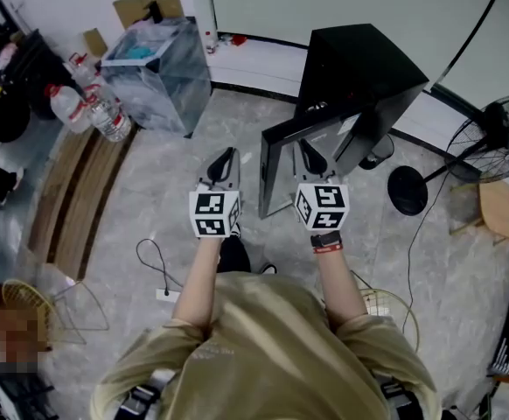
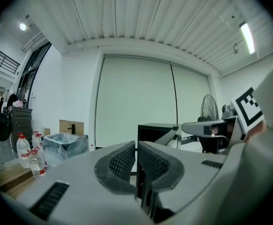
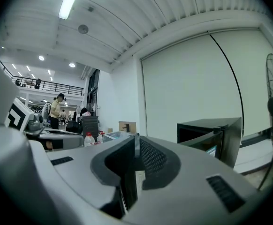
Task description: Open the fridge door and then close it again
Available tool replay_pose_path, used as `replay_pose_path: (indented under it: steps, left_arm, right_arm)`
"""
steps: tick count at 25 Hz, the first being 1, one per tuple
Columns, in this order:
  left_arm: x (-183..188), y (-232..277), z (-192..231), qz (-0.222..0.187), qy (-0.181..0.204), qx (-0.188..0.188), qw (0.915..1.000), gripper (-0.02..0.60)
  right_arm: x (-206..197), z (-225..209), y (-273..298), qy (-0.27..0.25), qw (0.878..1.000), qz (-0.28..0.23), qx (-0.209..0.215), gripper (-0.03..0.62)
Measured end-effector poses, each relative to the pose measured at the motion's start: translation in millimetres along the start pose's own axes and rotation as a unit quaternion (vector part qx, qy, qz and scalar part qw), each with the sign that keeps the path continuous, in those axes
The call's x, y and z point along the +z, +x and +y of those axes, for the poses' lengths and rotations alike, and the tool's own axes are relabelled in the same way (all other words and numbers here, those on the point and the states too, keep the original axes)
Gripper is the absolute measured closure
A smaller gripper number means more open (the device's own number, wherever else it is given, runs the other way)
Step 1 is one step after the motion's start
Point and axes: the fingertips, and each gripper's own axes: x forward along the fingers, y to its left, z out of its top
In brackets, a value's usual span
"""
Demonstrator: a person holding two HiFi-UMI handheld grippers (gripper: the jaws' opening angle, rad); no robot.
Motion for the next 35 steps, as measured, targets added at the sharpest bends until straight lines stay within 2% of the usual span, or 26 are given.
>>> replay_pose_path:
  steps: [10, 14, 18, 22, 25, 27, 30, 33, 35]
  left_arm:
    - [-17, 2, -3, 0.027, -0.006, -0.006, 0.9996, 0.541]
    - [-30, 8, -12, 0.041, -0.01, -0.019, 0.9989, 0.54]
    - [-48, 13, -17, 0.067, -0.015, -0.033, 0.9971, 0.54]
    - [-73, 20, -21, 0.096, -0.029, -0.049, 0.9937, 0.527]
    - [-97, 29, -21, 0.121, -0.045, -0.056, 0.9901, 0.499]
    - [-113, 35, -20, 0.139, -0.054, -0.047, 0.9877, 0.5]
    - [-133, 42, -19, 0.165, -0.07, -0.035, 0.9832, 0.499]
    - [-151, 47, -25, 0.185, -0.081, -0.044, 0.9784, 0.497]
    - [-160, 49, -30, 0.194, -0.093, -0.058, 0.9748, 0.436]
  right_arm:
    - [-1, -2, 5, -0.033, 0.999, 0.024, 0.016, 0.54]
    - [-1, 2, 12, -0.088, 0.994, 0.04, 0.051, 0.54]
    - [-4, 6, 22, -0.168, 0.978, 0.075, 0.098, 0.509]
    - [-15, 7, 34, -0.267, 0.944, 0.117, 0.153, 0.446]
    - [-28, 6, 44, -0.347, 0.904, 0.153, 0.194, 0.4]
    - [-36, 5, 50, -0.397, 0.876, 0.173, 0.214, 0.388]
    - [-42, 4, 56, -0.443, 0.843, 0.191, 0.237, 0.379]
    - [-51, 4, 59, -0.484, 0.806, 0.213, 0.266, 0.328]
    - [-56, 4, 61, -0.501, 0.786, 0.228, 0.28, 0.315]
